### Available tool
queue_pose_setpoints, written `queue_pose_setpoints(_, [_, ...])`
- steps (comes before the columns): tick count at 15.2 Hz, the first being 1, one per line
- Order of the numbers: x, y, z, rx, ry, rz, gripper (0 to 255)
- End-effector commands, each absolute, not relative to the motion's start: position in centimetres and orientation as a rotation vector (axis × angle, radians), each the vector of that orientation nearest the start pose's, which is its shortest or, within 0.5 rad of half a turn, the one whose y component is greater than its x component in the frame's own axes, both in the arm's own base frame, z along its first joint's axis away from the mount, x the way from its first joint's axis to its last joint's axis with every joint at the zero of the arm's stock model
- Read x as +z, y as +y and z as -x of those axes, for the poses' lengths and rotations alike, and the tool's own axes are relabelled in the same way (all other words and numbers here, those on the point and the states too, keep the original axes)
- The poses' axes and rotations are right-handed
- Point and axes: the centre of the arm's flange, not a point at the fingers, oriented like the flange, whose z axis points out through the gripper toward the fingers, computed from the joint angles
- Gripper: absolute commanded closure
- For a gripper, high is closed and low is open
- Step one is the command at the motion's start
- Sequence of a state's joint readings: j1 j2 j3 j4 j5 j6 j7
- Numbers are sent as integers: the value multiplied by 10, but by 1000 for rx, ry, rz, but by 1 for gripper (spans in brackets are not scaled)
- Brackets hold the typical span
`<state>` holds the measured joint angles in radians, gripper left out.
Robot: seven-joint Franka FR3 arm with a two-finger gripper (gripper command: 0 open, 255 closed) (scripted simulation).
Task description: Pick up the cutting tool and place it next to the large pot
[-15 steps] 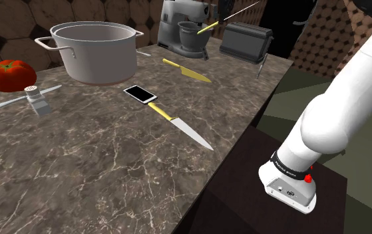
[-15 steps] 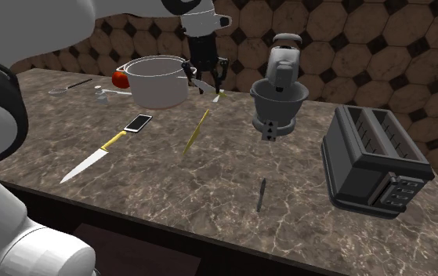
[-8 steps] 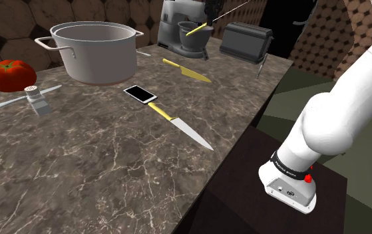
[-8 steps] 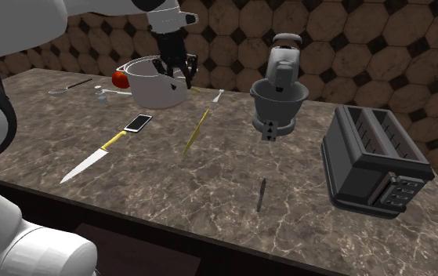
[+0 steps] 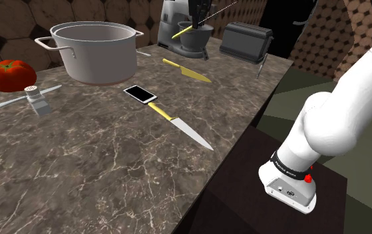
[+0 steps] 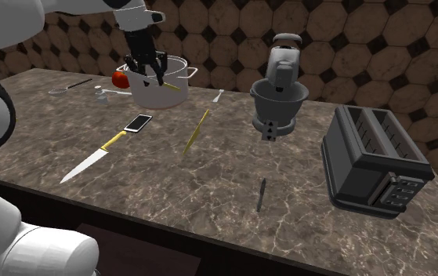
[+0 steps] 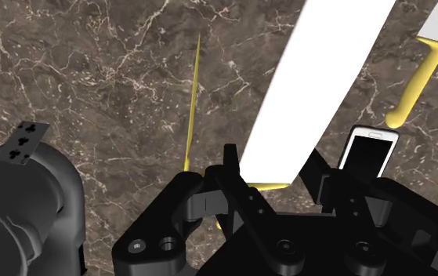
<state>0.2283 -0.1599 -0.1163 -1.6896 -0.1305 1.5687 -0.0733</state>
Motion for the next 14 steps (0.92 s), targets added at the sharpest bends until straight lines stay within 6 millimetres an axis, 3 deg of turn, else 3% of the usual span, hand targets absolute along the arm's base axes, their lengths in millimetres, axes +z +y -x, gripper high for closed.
queue_pose_setpoints(1, [653, 66, -502, -65, -296, 3239, 255])
queue_pose_setpoints(14, [654, 238, -493, -65, -296, 3239, 255])
